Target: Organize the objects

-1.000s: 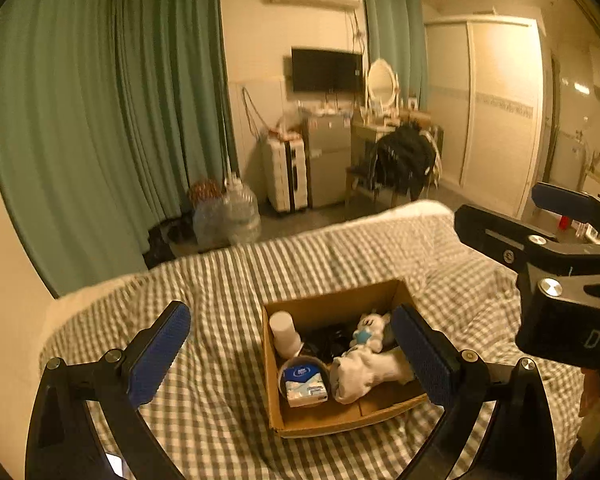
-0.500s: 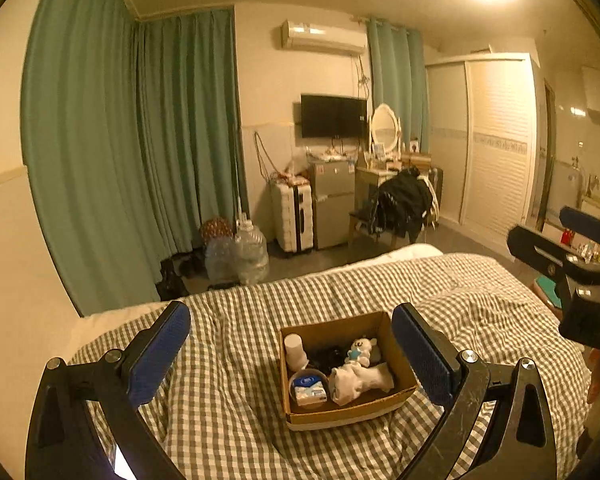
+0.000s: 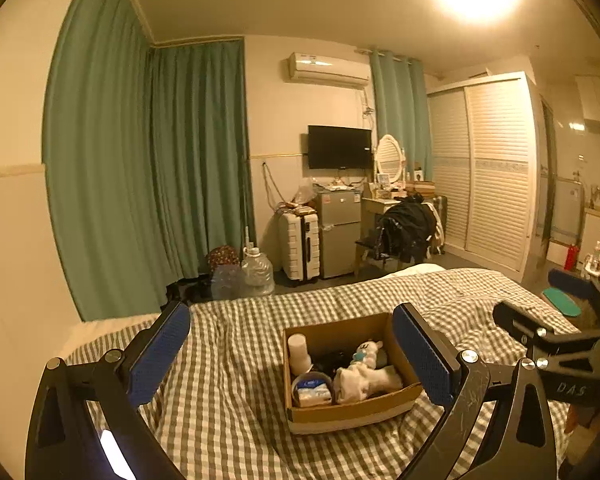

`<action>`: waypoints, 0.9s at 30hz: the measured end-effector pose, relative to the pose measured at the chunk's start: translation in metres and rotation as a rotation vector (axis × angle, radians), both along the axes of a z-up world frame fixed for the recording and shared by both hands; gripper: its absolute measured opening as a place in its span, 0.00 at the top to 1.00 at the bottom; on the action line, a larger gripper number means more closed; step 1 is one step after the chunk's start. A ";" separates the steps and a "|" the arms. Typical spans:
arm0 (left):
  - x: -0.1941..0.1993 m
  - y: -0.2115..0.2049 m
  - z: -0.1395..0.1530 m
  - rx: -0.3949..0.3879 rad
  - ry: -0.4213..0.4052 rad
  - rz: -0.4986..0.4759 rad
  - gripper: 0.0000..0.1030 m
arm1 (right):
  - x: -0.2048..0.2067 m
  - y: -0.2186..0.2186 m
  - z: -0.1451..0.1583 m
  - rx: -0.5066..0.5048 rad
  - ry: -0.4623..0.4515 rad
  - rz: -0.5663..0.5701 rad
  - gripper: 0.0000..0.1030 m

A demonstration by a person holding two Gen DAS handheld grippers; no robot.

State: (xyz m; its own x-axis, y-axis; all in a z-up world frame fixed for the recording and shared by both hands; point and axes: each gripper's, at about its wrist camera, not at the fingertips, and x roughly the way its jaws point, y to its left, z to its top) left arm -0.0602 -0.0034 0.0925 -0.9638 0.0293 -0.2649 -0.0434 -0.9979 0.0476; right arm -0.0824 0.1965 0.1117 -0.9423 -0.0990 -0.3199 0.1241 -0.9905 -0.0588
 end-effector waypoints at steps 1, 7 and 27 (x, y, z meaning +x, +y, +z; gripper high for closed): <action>0.002 -0.003 -0.007 0.013 0.008 0.023 0.00 | -0.001 0.000 -0.009 -0.003 -0.008 0.000 0.00; 0.007 -0.012 -0.062 0.033 -0.019 0.099 0.00 | -0.003 -0.002 -0.068 -0.013 -0.048 -0.023 0.00; -0.007 -0.013 -0.138 -0.002 -0.120 0.109 0.00 | -0.002 -0.011 -0.152 0.037 -0.023 -0.123 0.00</action>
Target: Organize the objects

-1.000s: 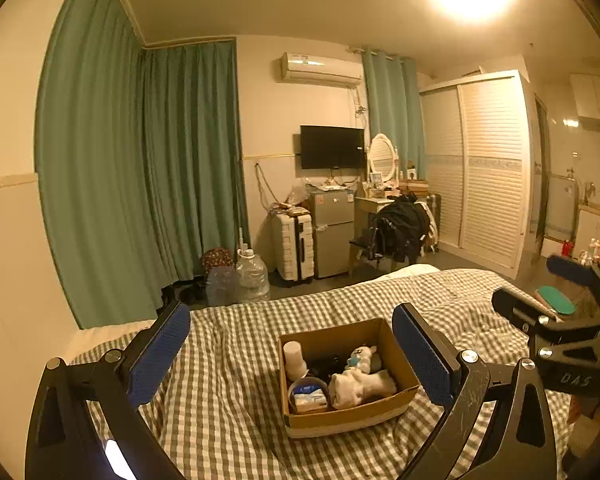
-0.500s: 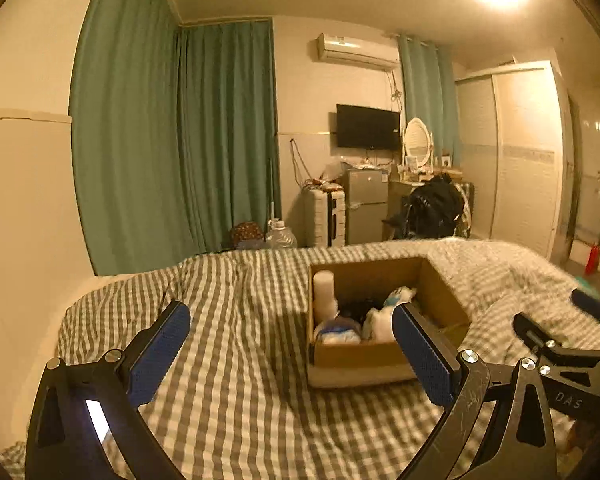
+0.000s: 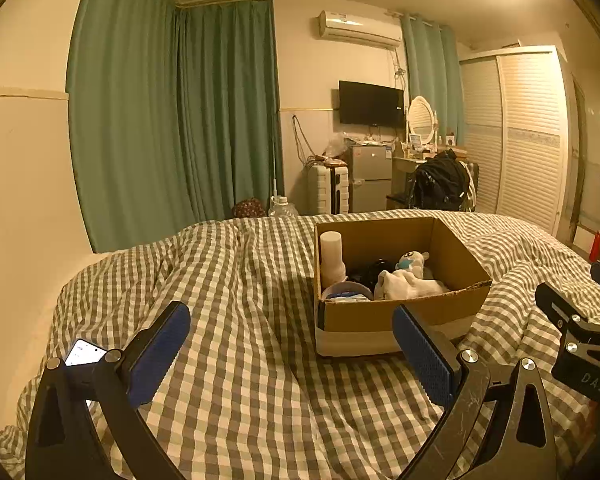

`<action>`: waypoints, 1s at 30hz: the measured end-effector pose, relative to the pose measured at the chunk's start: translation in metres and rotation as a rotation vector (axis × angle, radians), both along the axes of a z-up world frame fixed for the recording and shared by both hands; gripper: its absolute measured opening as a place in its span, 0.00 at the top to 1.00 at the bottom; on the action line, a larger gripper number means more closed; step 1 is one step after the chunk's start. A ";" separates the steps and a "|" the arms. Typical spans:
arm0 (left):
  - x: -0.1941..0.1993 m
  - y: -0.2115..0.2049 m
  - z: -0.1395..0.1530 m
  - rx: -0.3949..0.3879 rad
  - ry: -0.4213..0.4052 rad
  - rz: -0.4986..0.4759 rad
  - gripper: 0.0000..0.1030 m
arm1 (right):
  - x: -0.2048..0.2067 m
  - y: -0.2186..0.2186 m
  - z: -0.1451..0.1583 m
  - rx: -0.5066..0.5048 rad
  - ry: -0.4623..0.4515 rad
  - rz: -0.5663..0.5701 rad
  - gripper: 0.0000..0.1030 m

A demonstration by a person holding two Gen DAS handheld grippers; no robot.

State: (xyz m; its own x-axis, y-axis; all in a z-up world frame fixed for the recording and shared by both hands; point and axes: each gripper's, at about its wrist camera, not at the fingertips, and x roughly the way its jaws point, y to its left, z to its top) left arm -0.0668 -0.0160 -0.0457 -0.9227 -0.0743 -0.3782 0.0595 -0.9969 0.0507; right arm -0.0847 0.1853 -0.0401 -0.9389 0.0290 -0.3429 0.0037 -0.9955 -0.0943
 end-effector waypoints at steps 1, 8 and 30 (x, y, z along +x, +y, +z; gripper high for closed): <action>0.000 0.000 0.000 0.001 0.000 0.001 0.00 | 0.002 -0.001 0.003 0.004 0.001 0.000 0.00; 0.000 -0.002 -0.002 0.004 -0.013 0.002 0.00 | 0.002 -0.005 0.002 0.026 0.001 -0.001 0.00; -0.001 -0.001 -0.007 -0.001 -0.028 0.008 0.00 | 0.001 -0.005 0.001 0.034 -0.009 -0.003 0.00</action>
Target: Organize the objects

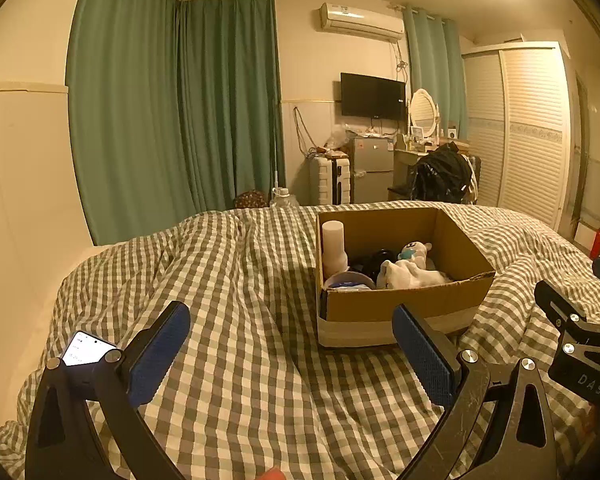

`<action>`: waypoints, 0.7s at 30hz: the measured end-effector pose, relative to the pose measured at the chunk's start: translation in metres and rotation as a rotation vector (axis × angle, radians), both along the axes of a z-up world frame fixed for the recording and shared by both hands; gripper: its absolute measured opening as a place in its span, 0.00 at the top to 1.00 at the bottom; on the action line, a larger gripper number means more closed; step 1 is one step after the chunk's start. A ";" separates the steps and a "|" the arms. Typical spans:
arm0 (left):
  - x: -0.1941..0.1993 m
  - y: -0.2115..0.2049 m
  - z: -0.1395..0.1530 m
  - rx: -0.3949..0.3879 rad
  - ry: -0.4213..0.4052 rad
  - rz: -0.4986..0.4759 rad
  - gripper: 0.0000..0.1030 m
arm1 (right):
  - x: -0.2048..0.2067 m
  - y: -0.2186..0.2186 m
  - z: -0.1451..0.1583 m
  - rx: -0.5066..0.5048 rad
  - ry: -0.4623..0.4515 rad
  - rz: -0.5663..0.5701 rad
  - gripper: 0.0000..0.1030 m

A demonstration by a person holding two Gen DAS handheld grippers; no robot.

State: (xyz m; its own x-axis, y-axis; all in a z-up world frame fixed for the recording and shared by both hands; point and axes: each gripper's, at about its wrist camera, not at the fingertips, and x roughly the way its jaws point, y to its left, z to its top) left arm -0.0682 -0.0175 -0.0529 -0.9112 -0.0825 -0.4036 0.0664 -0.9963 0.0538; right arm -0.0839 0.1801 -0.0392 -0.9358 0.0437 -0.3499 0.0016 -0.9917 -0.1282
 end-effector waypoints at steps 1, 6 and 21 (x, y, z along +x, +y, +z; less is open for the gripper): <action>0.001 0.000 0.000 -0.004 0.004 0.003 0.00 | 0.000 0.000 0.000 0.002 0.000 0.000 0.00; 0.000 0.001 -0.001 -0.010 -0.005 0.003 0.00 | 0.000 -0.002 -0.001 0.009 -0.005 0.000 0.00; 0.001 -0.001 -0.001 -0.007 -0.006 0.005 0.00 | 0.000 -0.003 -0.001 0.014 -0.005 0.000 0.00</action>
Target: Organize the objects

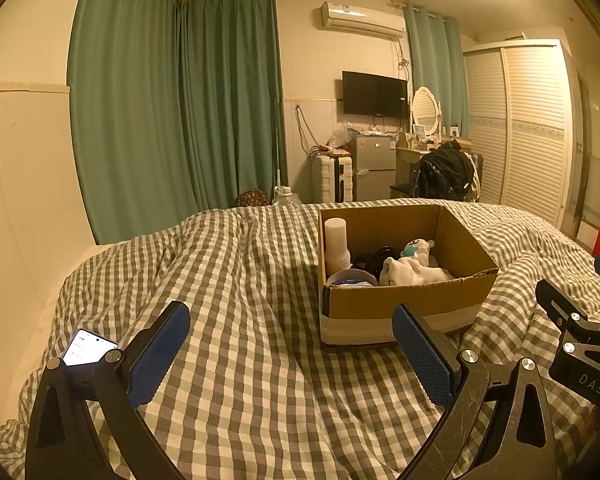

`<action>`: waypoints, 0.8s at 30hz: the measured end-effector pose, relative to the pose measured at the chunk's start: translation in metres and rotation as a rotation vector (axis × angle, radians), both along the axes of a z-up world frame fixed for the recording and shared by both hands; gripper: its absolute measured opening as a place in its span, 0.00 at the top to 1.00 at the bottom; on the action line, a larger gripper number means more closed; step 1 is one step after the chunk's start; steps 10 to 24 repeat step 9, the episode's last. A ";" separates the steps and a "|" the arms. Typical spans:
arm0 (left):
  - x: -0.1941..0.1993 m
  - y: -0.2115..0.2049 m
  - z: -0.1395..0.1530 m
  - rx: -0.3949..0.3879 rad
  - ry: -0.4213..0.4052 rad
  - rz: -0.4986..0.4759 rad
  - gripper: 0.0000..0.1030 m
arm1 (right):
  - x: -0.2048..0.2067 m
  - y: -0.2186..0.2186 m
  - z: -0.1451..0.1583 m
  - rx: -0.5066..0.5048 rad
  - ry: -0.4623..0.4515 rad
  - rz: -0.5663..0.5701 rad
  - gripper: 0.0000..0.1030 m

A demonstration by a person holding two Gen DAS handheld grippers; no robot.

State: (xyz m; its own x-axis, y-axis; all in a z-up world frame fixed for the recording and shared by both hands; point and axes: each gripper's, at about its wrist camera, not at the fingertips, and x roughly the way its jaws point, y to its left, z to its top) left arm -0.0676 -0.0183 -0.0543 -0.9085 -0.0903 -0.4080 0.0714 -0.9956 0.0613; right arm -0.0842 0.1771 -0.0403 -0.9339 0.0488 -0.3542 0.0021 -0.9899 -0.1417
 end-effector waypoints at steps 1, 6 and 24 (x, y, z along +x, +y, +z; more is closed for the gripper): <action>0.000 0.000 0.000 0.000 0.001 0.000 0.00 | 0.000 0.000 0.000 0.000 -0.001 0.000 0.00; 0.001 0.000 -0.001 -0.003 0.002 0.009 0.00 | 0.000 0.000 0.000 0.001 -0.003 0.000 0.00; 0.001 0.000 -0.002 -0.002 -0.002 0.005 0.00 | 0.000 0.000 -0.001 0.000 -0.004 0.000 0.00</action>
